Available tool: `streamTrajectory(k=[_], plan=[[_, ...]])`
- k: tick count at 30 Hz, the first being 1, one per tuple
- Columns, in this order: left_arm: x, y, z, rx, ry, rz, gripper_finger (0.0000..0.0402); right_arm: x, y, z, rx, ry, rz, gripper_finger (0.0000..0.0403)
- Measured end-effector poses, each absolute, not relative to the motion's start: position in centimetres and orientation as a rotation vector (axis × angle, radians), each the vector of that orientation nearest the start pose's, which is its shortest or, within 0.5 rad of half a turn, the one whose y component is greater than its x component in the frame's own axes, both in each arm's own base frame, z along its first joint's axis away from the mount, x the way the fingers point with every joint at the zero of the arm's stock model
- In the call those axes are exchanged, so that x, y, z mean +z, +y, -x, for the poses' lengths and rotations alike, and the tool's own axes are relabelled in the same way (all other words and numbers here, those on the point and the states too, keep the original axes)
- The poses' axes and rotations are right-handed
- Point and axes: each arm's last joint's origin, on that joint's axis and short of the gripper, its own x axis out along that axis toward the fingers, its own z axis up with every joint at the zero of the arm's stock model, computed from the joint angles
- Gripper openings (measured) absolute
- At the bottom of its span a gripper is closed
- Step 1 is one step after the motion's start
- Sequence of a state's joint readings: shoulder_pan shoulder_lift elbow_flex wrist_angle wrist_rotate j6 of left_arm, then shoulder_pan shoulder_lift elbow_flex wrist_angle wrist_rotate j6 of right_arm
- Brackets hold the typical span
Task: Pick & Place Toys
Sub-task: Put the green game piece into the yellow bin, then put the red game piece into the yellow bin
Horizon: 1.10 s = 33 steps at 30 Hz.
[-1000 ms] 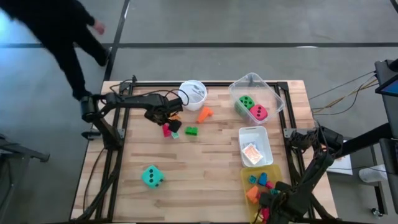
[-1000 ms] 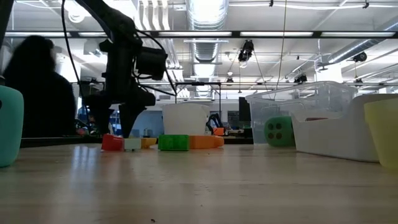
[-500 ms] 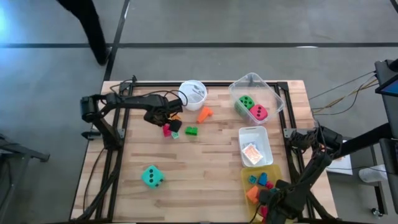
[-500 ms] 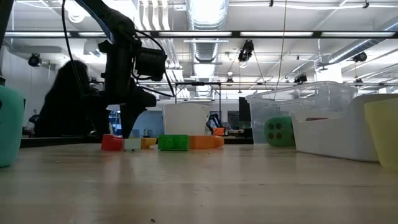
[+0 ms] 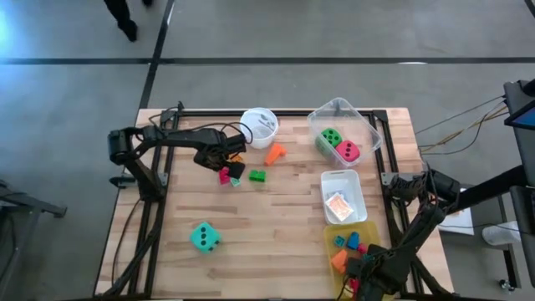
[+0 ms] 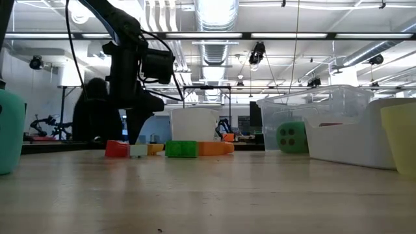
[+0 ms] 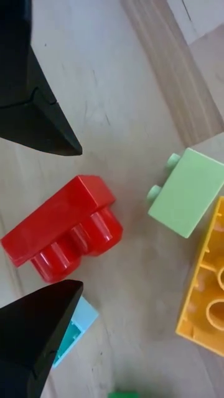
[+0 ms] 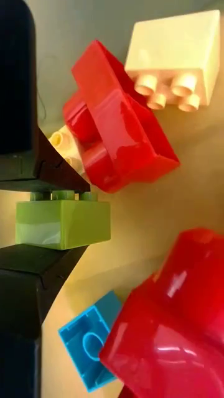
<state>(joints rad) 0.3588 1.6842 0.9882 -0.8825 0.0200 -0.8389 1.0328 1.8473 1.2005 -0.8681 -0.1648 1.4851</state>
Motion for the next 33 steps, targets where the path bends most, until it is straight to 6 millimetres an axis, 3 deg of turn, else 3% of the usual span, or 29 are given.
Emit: streamTrajectory(k=[4,11,18,25,33], plan=[[15.80,9.62,-25.83,0.917,1.376,0.946,0.0346,16.11,28.60,-16.48,-0.265,1.677,-0.450,0.0097],[15.80,9.62,-25.83,0.902,1.382,0.932,0.0346,16.17,28.64,-16.52,-0.265,1.676,-0.454,0.0205],[15.80,9.60,-25.83,0.896,1.384,0.938,0.0346,16.17,28.61,-16.52,-0.270,1.676,-0.454,0.0273],[15.80,9.60,-25.83,0.907,1.380,0.948,0.0346,16.17,28.64,-16.45,-0.266,1.688,-0.457,0.0309],[15.69,9.42,-25.78,0.934,1.375,0.976,0.0346,16.21,28.68,-16.37,-0.261,1.718,-0.464,0.0314]])
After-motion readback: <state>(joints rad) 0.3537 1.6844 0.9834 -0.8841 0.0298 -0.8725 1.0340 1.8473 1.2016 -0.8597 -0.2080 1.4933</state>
